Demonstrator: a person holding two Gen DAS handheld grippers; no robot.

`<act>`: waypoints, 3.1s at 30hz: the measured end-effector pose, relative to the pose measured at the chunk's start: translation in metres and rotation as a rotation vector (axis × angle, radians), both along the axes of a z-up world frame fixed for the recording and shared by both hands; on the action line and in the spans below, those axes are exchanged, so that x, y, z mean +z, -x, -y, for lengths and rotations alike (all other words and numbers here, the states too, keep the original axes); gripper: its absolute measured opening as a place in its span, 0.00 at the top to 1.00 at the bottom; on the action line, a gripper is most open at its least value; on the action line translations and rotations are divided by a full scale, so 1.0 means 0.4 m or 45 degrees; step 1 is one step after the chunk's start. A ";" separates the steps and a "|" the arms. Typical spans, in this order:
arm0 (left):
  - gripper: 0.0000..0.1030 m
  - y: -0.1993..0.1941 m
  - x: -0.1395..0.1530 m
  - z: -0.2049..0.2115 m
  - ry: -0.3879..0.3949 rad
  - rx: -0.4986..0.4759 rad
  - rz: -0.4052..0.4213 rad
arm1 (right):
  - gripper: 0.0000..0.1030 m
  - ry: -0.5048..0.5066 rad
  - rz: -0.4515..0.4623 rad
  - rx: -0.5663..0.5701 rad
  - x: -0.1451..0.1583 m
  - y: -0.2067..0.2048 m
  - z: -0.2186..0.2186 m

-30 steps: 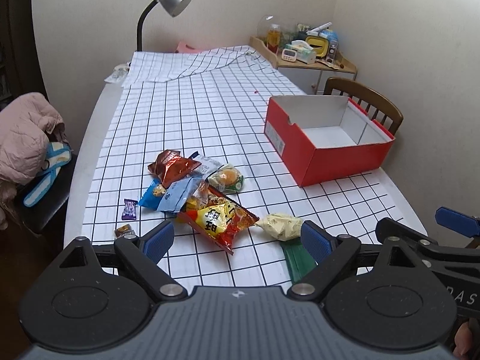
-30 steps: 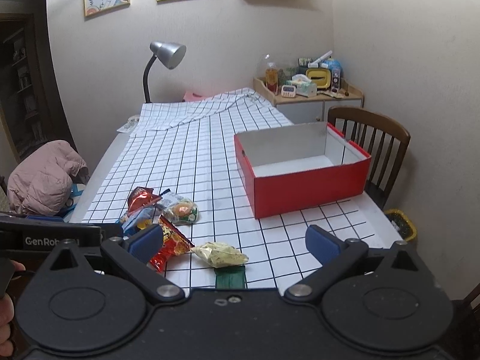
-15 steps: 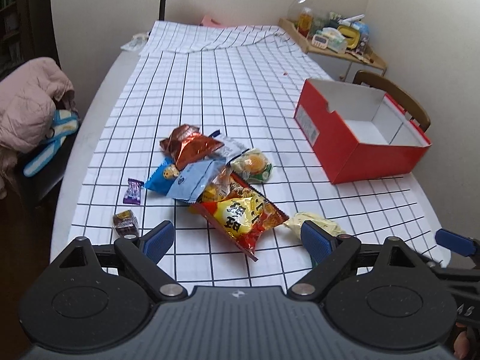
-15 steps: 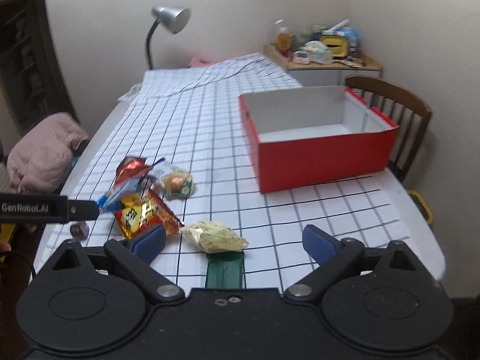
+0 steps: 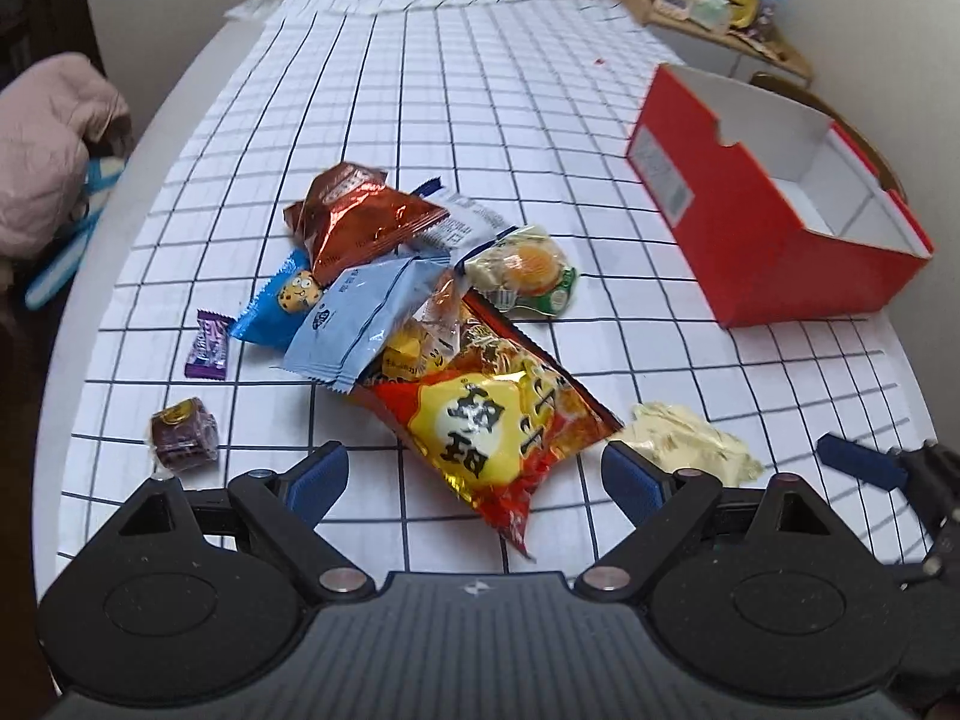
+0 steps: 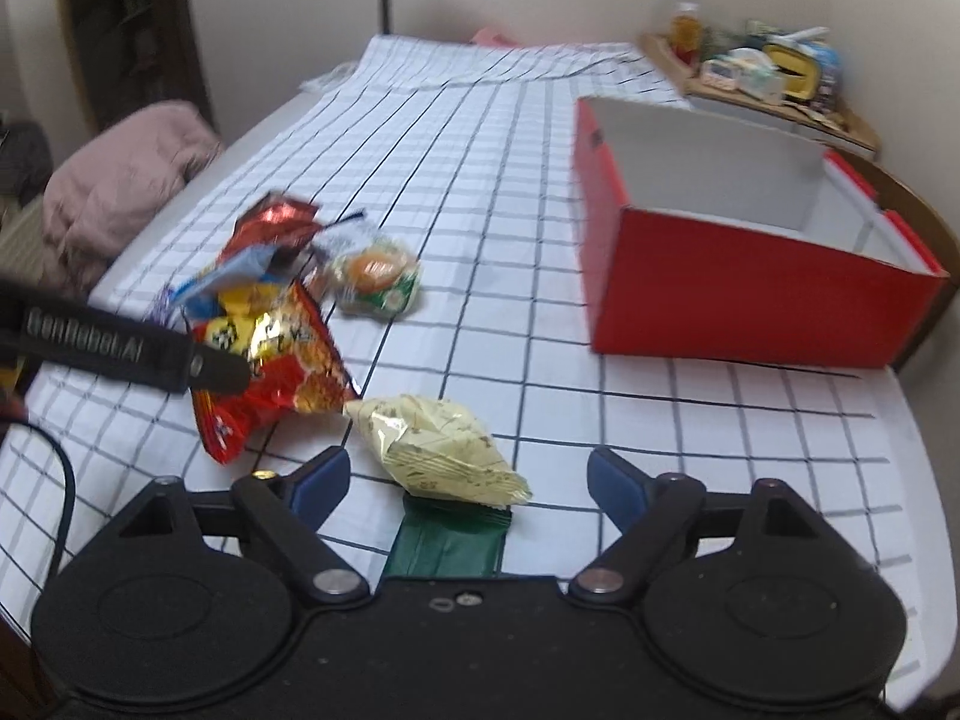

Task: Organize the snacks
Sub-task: 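Grasp the yellow-red chip bag with left tool while right tool grasps pale yellow bag, then carry both bags over the red box and open both tools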

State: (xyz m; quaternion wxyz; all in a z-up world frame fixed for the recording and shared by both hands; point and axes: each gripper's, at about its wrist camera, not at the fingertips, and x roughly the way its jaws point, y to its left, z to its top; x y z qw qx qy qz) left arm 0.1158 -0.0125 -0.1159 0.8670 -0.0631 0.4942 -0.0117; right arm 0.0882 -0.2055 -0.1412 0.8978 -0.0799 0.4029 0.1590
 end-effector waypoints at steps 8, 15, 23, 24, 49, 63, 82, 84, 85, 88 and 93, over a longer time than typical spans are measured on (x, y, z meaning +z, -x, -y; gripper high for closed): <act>0.11 -0.066 -0.059 0.004 0.035 0.043 -0.108 | 0.24 0.081 -0.047 0.132 -0.052 -0.060 -0.036; 0.11 -0.093 -0.089 -0.008 0.089 0.067 -0.169 | 0.35 0.106 -0.076 0.187 -0.075 -0.090 -0.049; 0.24 -0.093 -0.083 -0.015 0.117 0.116 -0.148 | 0.50 0.112 -0.062 0.197 -0.073 -0.095 -0.059; 0.28 -0.092 -0.082 -0.016 0.125 0.119 -0.147 | 0.53 0.115 -0.058 0.196 -0.072 -0.095 -0.059; 0.37 -0.010 0.104 0.056 0.093 0.044 0.020 | 0.58 -0.054 0.034 0.028 0.118 -0.043 0.073; 0.37 -0.079 0.260 0.210 0.034 -0.084 0.140 | 0.58 -0.108 0.143 -0.051 0.254 -0.099 0.199; 0.37 -0.302 0.292 0.486 -0.058 -0.205 0.165 | 0.58 -0.110 0.139 -0.169 0.271 -0.301 0.423; 0.37 -0.327 0.282 0.509 -0.080 -0.204 0.171 | 0.58 -0.091 0.130 -0.171 0.261 -0.326 0.442; 0.37 -0.340 0.276 0.520 -0.086 -0.209 0.171 | 0.58 -0.080 0.126 -0.171 0.256 -0.339 0.450; 0.37 -0.381 0.255 0.547 -0.093 -0.205 0.144 | 0.58 -0.054 0.111 -0.165 0.239 -0.377 0.468; 0.37 -0.451 0.204 0.576 -0.115 -0.176 0.080 | 0.58 -0.020 0.065 -0.163 0.197 -0.443 0.492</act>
